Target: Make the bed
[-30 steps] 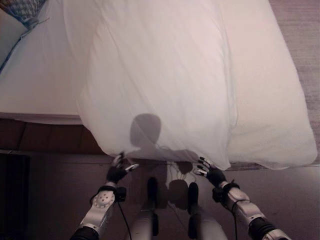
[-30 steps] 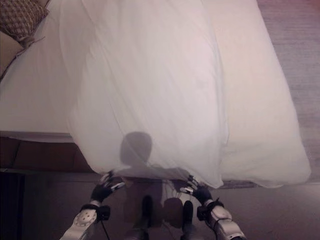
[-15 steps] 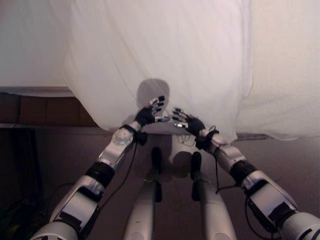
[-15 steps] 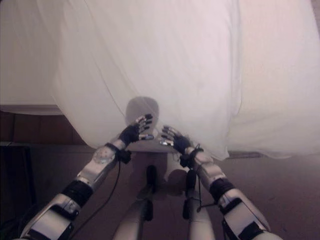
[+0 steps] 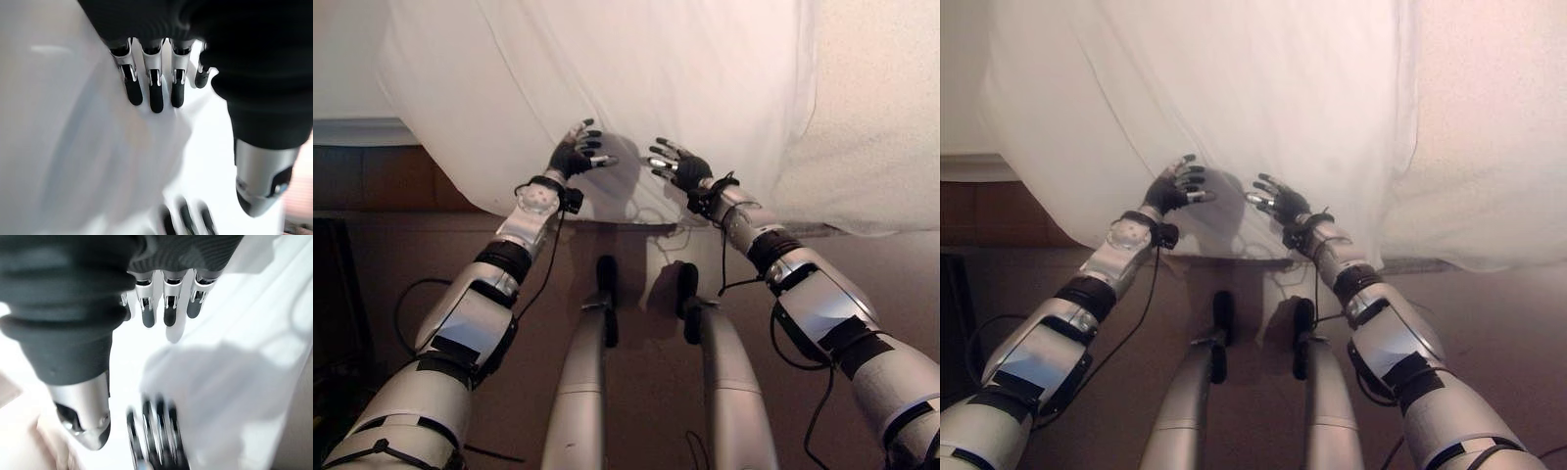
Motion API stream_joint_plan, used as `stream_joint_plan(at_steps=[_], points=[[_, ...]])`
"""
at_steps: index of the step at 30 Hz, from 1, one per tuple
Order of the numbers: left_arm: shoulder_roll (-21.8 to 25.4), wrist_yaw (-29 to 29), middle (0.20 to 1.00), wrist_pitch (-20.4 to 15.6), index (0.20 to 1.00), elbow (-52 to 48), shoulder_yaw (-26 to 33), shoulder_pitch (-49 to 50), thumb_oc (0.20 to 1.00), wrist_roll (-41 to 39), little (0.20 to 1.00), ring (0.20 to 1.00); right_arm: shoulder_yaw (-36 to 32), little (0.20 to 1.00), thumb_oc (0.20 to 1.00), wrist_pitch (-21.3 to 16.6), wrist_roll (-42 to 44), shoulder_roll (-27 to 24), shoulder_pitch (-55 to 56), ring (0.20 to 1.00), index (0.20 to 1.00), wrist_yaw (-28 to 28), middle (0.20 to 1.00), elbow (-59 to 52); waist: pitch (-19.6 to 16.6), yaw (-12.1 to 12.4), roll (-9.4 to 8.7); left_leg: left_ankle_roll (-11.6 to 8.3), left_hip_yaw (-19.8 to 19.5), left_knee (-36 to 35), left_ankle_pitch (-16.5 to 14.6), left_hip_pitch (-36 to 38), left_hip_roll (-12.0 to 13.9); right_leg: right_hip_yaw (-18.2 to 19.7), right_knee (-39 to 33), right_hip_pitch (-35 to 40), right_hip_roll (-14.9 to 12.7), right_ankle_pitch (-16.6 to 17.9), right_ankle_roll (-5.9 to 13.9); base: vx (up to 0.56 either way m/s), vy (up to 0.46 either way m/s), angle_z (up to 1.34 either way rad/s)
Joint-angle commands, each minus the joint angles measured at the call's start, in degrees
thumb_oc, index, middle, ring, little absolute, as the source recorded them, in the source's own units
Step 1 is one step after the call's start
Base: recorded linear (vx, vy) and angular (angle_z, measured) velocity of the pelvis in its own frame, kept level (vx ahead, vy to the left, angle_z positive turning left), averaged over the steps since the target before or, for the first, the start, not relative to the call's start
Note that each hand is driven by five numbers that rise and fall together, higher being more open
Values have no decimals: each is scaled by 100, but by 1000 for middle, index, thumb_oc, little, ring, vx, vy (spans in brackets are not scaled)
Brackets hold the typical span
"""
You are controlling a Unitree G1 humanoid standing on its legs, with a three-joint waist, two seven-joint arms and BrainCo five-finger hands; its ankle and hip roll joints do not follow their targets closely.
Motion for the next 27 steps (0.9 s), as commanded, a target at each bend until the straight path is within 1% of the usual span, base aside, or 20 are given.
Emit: stream_joint_plan(at_steps=[1, 2, 3, 4, 5, 7, 9, 10, 11, 12, 13, 16, 18, 19, 21, 23, 24, 25, 26, 27], points=[[313, 510, 1000, -51, 1000, 530, 315, -316, 1000, 37, 1000, 1000, -312, 1000, 1000, -103, 208, -186, -64, 1000, 1000, -274, 1000, 241, -329, 83, -135, -157, 220, 372, -533, 89, 17, 96, -333, 111, -183, 211, 501, 8, -33, -3], [363, 578, 1000, 30, 1000, 678, 331, -349, 1000, 100, 1000, 1000, -335, 1000, 1000, -94, 104, -267, -87, 1000, 1000, -373, 1000, 363, -324, 67, -143, -171, 232, 446, -577, 71, 38, 99, -282, 96, -183, 186, 506, 0, 0, 0], [414, 632, 1000, 91, 1000, 799, 302, -411, 1000, 218, 1000, 1000, -343, 1000, 1000, -60, 28, -341, -131, 1000, 1000, -394, 1000, 446, -359, 60, -150, -166, 228, 455, -555, 3, 42, 79, -276, 25, -194, 204, 497, 12, -33, -1], [473, 784, 1000, 175, 1000, 947, 315, -481, 1000, 341, 1000, 1000, -324, 1000, 1000, -11, -142, -473, -131, 1000, 1000, -449, 1000, 565, -360, 48, -153, -181, 246, 491, -599, 4, 58, 83, -257, 19, -188, 157, 497, 4, -52, -2], [519, 866, 1000, 246, 1000, 1051, 358, -535, 1000, 388, 1000, 1000, -306, 1000, 1000, 47, -321, -712, -99, 1000, 1000, -465, 1000, 670, -369, 38, -143, -197, 207, 522, -591, -28, 34, 79, -233, 5, -178, 119, 478, 12, -62, -1], [563, 1094, 1000, 362, 1000, 1189, 440, -604, 1000, 484, 1000, 1000, -376, 1000, 1000, 91, -401, -910, -23, 1000, 1000, -530, 1000, 767, -369, 12, -121, -206, 179, 558, -596, -47, 29, 80, -175, -30, -178, 109, 469, 3, -55, 1], [590, 1153, 1000, 418, 1000, 1258, 538, -617, 1000, 393, 1000, 1000, -430, 1000, 1000, 121, -405, -1022, 16, 1000, 1000, -563, 1000, 806, -395, -1, -117, -213, 184, 532, -553, -91, 32, 59, -214, -62, -189, 141, 460, -4, -26, 3], [586, 1194, 1000, 466, 1000, 1298, 584, -620, 1000, 368, 1000, 1000, -461, 1000, 1000, 131, -426, -1077, 50, 1000, 1000, -581, 1000, 824, -381, 3, -108, -216, 180, 517, -589, -39, 39, 53, -226, -23, -190, 110, 466, 0, 0, 0], [606, 1307, 1000, 534, 1000, 1418, 861, -611, 1000, 60, 1000, 1000, -563, 1000, 1000, 174, -481, -1225, 106, 1000, 1000, -720, 1000, 995, -379, 2, -85, -203, 190, 425, -578, 23, 49, 66, -285, 8, -174, 134, 482, 0, 0, 0], [605, 1309, 1000, 534, 1000, 1417, 863, -615, 1000, 59, 1000, 1000, -562, 1000, 1000, 174, -482, -1228, 100, 1000, 1000, -720, 1000, 996, -386, -1, -83, -198, 191, 410, -545, 3, 45, 66, -301, -10, -177, 164, 479, 0, 0, 0], [615, 1547, 1000, 671, 1000, 1545, 927, -607, 1000, 155, 1000, 1000, -669, 1000, 1000, 166, -555, -1346, 175, 1000, 1000, -908, 1000, 1106, -381, -7, -61, -203, 207, 249, -536, 105, 56, 61, -448, 93, -184, 177, 495, 0, 0, 0], [690, 1887, 1000, 830, 1000, 1692, 1035, -632, 1000, 215, 1000, 1000, -777, 1000, 1000, 230, -695, -1483, 234, 1000, 1000, -1075, 1000, 1254, -408, -41, -30, -224, 215, -148, -379, 290, 47, 36, -815, 283, -188, 313, 507, 0, 0, 0], [743, 2113, 1000, 879, 1000, 1718, 1148, -623, 1000, 212, 1000, 1000, -874, 1000, 1000, 207, -732, -1603, 322, 1000, 1000, -1189, 1000, 1278, -407, -43, -3, -250, 212, -453, -267, 467, 27, 12, -1087, 464, -162, 390, 520, 1, -16, 0], [737, 2119, 1000, 881, 1000, 1711, 1152, -615, 1000, 214, 1000, 1000, -874, 1000, 1000, 206, -736, -1605, 330, 1000, 1000, -1193, 1000, 1273, -399, -44, -1, -251, 213, -502, -245, 507, 24, 8, -1128, 500, -162, 408, 520, 0, -43, 1], [771, 2385, 1000, 967, 1000, 1786, 1367, -543, 1000, 125, 1000, 1000, -1019, 1000, 1000, 137, -811, -1751, 506, 1000, 1000, -1379, 1000, 1242, -417, -52, 37, -273, 187, -956, -67, 805, -14, -27, -1491, 812, -121, 500, 537, 4, -58, 1], [772, 2475, 1000, 1016, 1000, 1802, 1418, -518, 1000, 105, 1000, 1000, -1072, 1000, 1000, 119, -819, -1783, 575, 1000, 1000, -1443, 1000, 1228, -404, -67, 55, -296, 166, -1163, 42, 961, -32, -55, -1650, 969, -123, 565, 541, 10, -46, 2], [816, 2617, 1000, 1058, 1000, 1844, 1509, -433, 1000, 160, 1000, 1000, -1197, 1000, 1000, 75, -864, -1841, 730, 1000, 1000, -1550, 1000, 1206, -447, -74, 86, -330, 152, -1462, 162, 1217, -53, -82, -1882, 1217, -103, 625, 556, 12, -39, 3], [812, 2620, 1000, 1058, 1000, 1841, 1508, -423, 1000, 163, 1000, 1000, -1203, 1000, 1000, 74, -868, -1838, 748, 1000, 1000, -1555, 1000, 1196, -433, -77, 86, -332, 148, -1514, 185, 1270, -57, -90, -1921, 1266, -104, 639, 556, 40, -69, 9], [796, 2708, 1000, 1059, 1000, 1834, 1632, -279, 1000, 152, 1000, 1000, -1328, 1000, 1000, 52, -877, -1856, 978, 1000, 1000, -1572, 1000, 1180, -483, -79, 99, -342, 115, -1799, 284, 1559, -88, -109, -2110, 1520, -79, 688, 562, 27, -32, 10], [786, 2715, 1000, 1061, 1000, 1822, 1633, -259, 1000, 155, 1000, 1000, -1334, 1000, 1000, 50, -880, -1857, 1004, 1000, 1000, -1574, 1000, 1169, -473, -80, 102, -343, 111, -1847, 304, 1612, -92, -117, -2143, 1568, -80, 699, 562, 45, -48, 9]])
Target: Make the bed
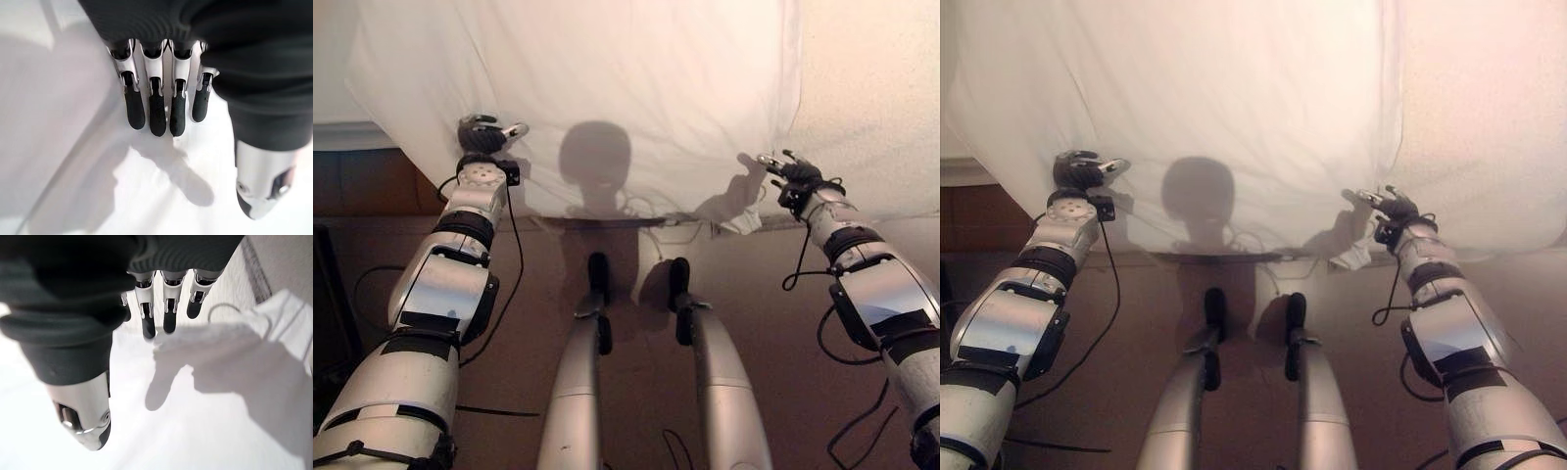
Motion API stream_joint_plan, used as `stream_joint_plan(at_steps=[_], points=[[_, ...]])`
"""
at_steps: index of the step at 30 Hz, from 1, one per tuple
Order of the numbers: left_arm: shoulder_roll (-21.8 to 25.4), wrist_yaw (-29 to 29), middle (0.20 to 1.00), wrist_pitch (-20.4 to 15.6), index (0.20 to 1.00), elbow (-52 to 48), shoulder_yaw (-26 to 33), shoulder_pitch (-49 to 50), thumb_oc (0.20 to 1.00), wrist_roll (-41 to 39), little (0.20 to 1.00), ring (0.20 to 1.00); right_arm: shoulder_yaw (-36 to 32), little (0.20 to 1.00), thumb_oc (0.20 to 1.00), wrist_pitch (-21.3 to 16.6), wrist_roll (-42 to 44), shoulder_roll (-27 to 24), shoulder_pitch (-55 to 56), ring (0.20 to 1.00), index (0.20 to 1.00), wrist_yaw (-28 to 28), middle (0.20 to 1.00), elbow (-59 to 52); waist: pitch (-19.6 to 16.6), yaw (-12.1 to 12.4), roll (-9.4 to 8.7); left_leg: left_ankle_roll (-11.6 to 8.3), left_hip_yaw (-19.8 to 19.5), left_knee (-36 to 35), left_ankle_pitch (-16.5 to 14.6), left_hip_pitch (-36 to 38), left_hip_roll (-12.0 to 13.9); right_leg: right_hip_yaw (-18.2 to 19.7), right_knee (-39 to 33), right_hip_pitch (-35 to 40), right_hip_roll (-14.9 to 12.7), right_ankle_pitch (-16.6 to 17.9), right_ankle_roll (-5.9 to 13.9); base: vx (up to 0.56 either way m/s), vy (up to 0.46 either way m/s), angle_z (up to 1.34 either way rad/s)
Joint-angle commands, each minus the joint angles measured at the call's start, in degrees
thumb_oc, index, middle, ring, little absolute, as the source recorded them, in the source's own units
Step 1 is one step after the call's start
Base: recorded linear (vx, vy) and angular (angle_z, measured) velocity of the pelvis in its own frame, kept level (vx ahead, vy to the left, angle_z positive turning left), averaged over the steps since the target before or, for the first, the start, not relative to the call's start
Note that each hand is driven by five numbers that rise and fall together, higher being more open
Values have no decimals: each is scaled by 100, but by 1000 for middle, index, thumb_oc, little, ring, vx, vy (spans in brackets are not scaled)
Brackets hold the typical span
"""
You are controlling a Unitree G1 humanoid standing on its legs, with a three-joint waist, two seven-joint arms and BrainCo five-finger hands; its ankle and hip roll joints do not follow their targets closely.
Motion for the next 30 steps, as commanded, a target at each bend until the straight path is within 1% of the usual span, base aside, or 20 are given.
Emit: stream_joint_plan(at_steps=[1, 3, 4, 5, 6, 7, 9, 10, 11, 12, 13, 15, 18, 19, 21, 22, 23, 24, 26, 30], points=[[194, 392, 1000, -44, 1000, 335, 264, 433, 1000, 4, 1000, 1000, -186, 1000, 1000, -257, -101, -368, 607, 1000, 1000, -150, 1000, 28, -495, 101, 236, -272, 24, -15, -423, 385, -35, 9, -973, 643, -85, 347, 592, 62, -48, 7], [143, 325, 1000, -57, 1000, 327, 345, 736, 1000, 88, 1000, 1000, -401, 1000, 1000, -295, -116, -418, 938, 1000, 1000, -167, 1000, 37, -555, 111, 250, -300, -16, -380, -300, 813, -43, -35, -1193, 1033, -67, 377, 595, 93, -59, 5], [39, 230, 1000, -101, 1000, 288, 534, 1190, 1000, 52, 1000, 1000, -706, 1000, 1000, -351, -105, -368, 1392, 1000, 1000, -205, 1000, 32, -659, 114, 259, -315, -64, -731, -199, 1233, -34, -66, -1407, 1429, -53, 407, 607, 81, -40, 1], [29, 231, 1000, -103, 1000, 273, 530, 1224, 1000, 54, 1000, 1000, -716, 1000, 1000, -354, -108, -363, 1437, 1000, 1000, -210, 1000, 12, -649, 114, 261, -317, -71, -789, -177, 1306, -34, -77, -1448, 1497, -51, 418, 608, 146, -56, 5], [-126, 28, 1000, -139, 1000, 232, 609, 1719, 1000, 79, 1000, 1000, -932, 1000, 1000, -390, -151, -268, 1885, 1000, 1000, -200, 1000, -5, -733, 92, 279, -342, -81, -1114, -58, 1714, -16, -103, -1650, 1867, -27, 457, 614, 74, -17, 10], [-135, 25, 1000, -143, 1000, 220, 606, 1751, 1000, 82, 1000, 1000, -939, 1000, 1000, -392, -155, -265, 1924, 1000, 1000, -201, 1000, -20, -725, 95, 281, -344, -84, -1162, -39, 1776, -15, -109, -1684, 1924, -23, 466, 615, 148, -25, 10], [-458, -270, 1000, -293, 1000, 174, 808, 2587, 1000, 44, 1000, 1000, -1190, 1000, 1000, -453, -244, 74, 2712, 1000, 1000, -123, 1000, -74, -921, 67, 270, -374, -107, -1679, 132, 2406, 29, -120, -2003, 2497, 42, 513, 618, 128, -3, 5], [-462, -272, 1000, -296, 1000, 162, 807, 2621, 1000, 45, 1000, 1000, -1189, 1000, 1000, -454, -247, 80, 2747, 1000, 1000, -125, 1000, -90, -919, 69, 270, -375, -104, -1717, 145, 2457, 32, -121, -2028, 2541, 48, 519, 618, 128, 1, 5], [-693, -535, 1000, -372, 1000, 194, 1054, 3226, 1000, -75, 1000, 1000, -1315, 1000, 1000, -474, -300, 389, 3240, 1000, 1000, -29, 1000, -129, -1070, 50, 240, -387, -93, -1966, 216, 2784, 98, -98, -2177, 2836, 89, 524, 614, 85, -5, 6], [-695, -541, 1000, -375, 1000, 182, 1053, 3265, 1000, -74, 1000, 1000, -1312, 1000, 1000, -476, -302, 397, 3277, 1000, 1000, -31, 1000, -144, -1073, 52, 239, -388, -88, -1995, 224, 2828, 102, -96, -2202, 2876, 95, 530, 614, 120, -6, 5], [-791, -630, 1000, -396, 1000, 206, 1124, 3503, 1000, -88, 1000, 1000, -1375, 1000, 1000, -486, -357, 477, 3487, 1000, 1000, -7, 1000, -109, -1171, 44, 228, -380, -84, -2026, 202, 2948, 117, -72, -2271, 3009, 111, 536, 613, 88, -10, -3], [-1271, -911, 1000, -424, 1000, 266, 1097, 4199, 1000, 169, 1000, 1000, -1522, 1000, 1000, -500, -565, 856, 4087, 1000, 1000, 61, 1000, 0, -1443, -19, 168, -421, -51, -2026, 159, 3223, 174, -66, -2577, 3419, 86, 636, 642, 86, -9, -4], [-1453, -1047, 1000, -423, 1000, 239, 970, 4625, 1000, 507, 1000, 1000, -1524, 1000, 1000, -474, -738, 1026, 4454, 1000, 1000, 143, 1000, 14, -1663, -37, 138, -419, -24, -2026, 80, 3398, 191, -38, -2890, 3710, 81, 722, 660, 83, 14, -1], [-1750, -1503, 1000, -386, 1000, 346, 1082, 5020, 1000, 402, 1000, 1000, -1570, 1000, 1000, -401, -895, 1245, 4794, 1000, 1000, 312, 1000, 141, -1882, -34, 135, -407, 5, -2026, 24, 3573, 202, -39, -3077, 3929, 49, 777, 692, 66, 24, -5], [-1795, -1611, 1000, -362, 1000, 373, 1104, 5190, 1000, 383, 1000, 1000, -1600, 1000, 1000, -372, -892, 1293, 4932, 1000, 1000, 374, 1000, 167, -1969, -35, 132, -396, 21, -2026, -16, 3684, 204, -27, -3151, 4050, 50, 797, 692, 88, 27, -11], [-1929, -1830, 1000, -258, 1000, 541, 1116, 5335, 1000, 332, 1000, 1000, -1716, 1000, 1000, -331, -819, 1422, 5068, 1000, 1000, 388, 1000, 271, -2087, -63, 127, -387, 45, -2026, -69, 3784, 212, -5, -3198, 4154, 48, 806, 692, 157, 45, -12], [-2142, -1993, 1000, -162, 1000, 661, 964, 5608, 1000, 636, 1000, 1000, -1771, 1000, 1000, -283, -1017, 1540, 5294, 1000, 1000, 414, 1000, 428, -2292, -75, 129, -373, 80, -2026, -157, 3949, 229, 26, -3285, 4357, 42, 795, 693, 123, 35, -5], [-2144, -1992, 1000, -162, 1000, 659, 962, 5613, 1000, 637, 1000, 1000, -1772, 1000, 1000, -283, -1018, 1539, 5300, 1000, 1000, 415, 1000, 427, -2292, -73, 130, -373, 81, -2026, -160, 3955, 229, 26, -3292, 4366, 43, 797, 693, 121, 52, -11], [-2369, -2137, 1000, -90, 1000, 800, 808, 5831, 1000, 849, 1000, 1000, -1578, 1000, 1000, -171, -1426, 1760, 5530, 1000, 1000, 554, 1000, 545, -2514, -68, 136, -349, 109, -2026, -262, 4126, 238, 43, -3312, 4520, 18, 754, 704, 56, 36, -19], [-2644, -2167, 1000, -10, 1000, 830, 542, 5936, 1000, 977, 1000, 1000, -1428, 1000, 1000, -134, -1557, 2001, 5675, 1000, 1000, 517, 1000, 541, -2655, -48, 135, -303, 101, -2026, -345, 4294, 242, 41, -3312, 4678, 15, 731, 705, 19, 11, -4]])
